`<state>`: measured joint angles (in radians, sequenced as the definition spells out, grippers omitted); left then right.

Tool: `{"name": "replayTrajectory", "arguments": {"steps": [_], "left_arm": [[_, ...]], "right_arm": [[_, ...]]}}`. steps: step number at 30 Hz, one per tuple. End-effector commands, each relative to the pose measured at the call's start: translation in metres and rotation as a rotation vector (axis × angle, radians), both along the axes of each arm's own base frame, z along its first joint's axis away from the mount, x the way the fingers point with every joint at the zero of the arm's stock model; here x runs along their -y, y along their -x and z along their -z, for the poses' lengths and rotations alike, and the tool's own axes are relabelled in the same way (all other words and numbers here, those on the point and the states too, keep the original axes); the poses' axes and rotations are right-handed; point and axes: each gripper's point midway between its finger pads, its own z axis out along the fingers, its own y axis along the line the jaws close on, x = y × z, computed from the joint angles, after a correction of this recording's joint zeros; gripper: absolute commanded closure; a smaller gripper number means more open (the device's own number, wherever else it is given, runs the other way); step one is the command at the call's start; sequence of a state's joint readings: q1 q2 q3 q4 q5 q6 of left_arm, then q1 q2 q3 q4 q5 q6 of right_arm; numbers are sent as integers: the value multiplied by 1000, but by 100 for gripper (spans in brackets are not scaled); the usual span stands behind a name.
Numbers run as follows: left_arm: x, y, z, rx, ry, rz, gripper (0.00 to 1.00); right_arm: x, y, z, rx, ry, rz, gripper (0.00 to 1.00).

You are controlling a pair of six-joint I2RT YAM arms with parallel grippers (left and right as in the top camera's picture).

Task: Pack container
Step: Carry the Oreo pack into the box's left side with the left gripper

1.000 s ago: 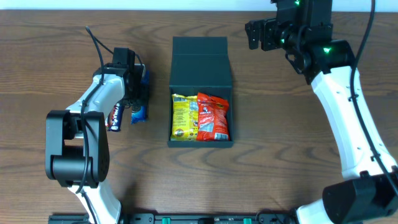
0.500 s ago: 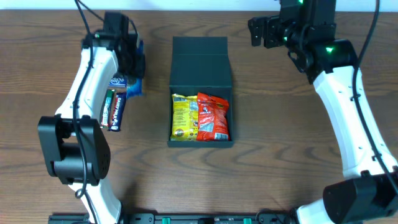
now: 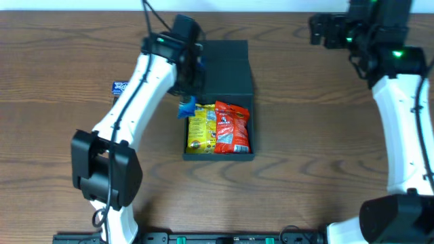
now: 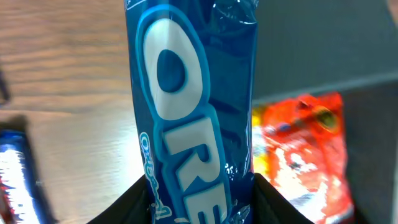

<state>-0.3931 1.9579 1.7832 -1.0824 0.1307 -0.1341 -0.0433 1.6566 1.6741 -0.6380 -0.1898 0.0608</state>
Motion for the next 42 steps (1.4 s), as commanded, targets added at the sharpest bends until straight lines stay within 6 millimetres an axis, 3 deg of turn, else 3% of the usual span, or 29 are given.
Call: {"name": "replayTrajectory", "arguments": {"steps": [1, 11, 23, 33, 42], "left_arm": [[14, 8, -2, 3, -13, -12, 94], [12, 38, 37, -94, -89, -153, 94], [12, 62, 52, -129, -177, -176, 94], [-5, 63, 55, -111, -263, -174, 94], [-7, 68, 64, -124, -276, -128, 94]], "right_arm": [[-1, 8, -9, 6, -44, -12, 1], [-1, 12, -4, -20, -44, -11, 1], [-1, 14, -1, -38, -45, -11, 1], [-1, 14, -1, -38, -46, -11, 1], [-1, 14, -1, -38, -47, -10, 1]]}}
